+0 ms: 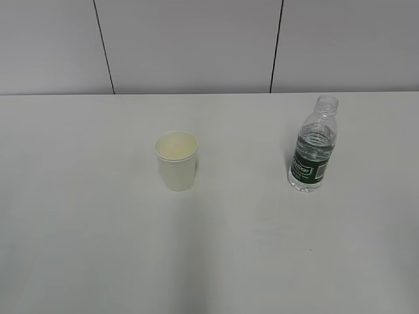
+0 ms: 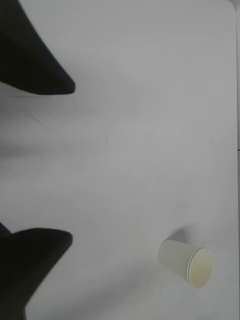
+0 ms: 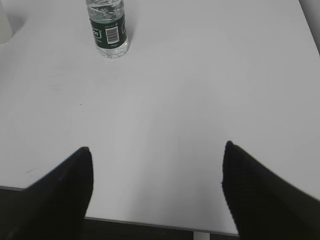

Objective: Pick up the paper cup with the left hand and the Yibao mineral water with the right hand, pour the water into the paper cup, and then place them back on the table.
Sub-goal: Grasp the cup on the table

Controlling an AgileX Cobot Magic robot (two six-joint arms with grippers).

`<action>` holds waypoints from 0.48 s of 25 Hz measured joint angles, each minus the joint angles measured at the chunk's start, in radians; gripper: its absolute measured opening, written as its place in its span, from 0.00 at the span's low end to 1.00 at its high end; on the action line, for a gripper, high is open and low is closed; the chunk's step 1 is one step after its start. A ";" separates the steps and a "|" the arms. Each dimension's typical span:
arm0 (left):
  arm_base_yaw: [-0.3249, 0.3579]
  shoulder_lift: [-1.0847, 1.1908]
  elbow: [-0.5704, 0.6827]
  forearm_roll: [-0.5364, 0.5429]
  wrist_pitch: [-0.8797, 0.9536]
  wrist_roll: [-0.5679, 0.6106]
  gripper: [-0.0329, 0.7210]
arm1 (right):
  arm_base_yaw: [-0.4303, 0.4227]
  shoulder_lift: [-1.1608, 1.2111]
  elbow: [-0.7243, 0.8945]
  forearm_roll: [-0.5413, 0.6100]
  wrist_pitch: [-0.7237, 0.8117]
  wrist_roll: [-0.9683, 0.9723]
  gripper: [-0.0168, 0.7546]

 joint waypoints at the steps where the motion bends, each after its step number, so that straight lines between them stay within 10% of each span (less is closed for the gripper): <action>1: 0.000 0.000 0.000 0.000 0.000 0.000 0.77 | 0.000 0.000 0.000 0.000 0.000 0.000 0.79; 12: 0.000 0.000 -0.009 -0.003 -0.008 0.000 0.76 | 0.000 0.000 0.000 0.000 0.000 0.000 0.79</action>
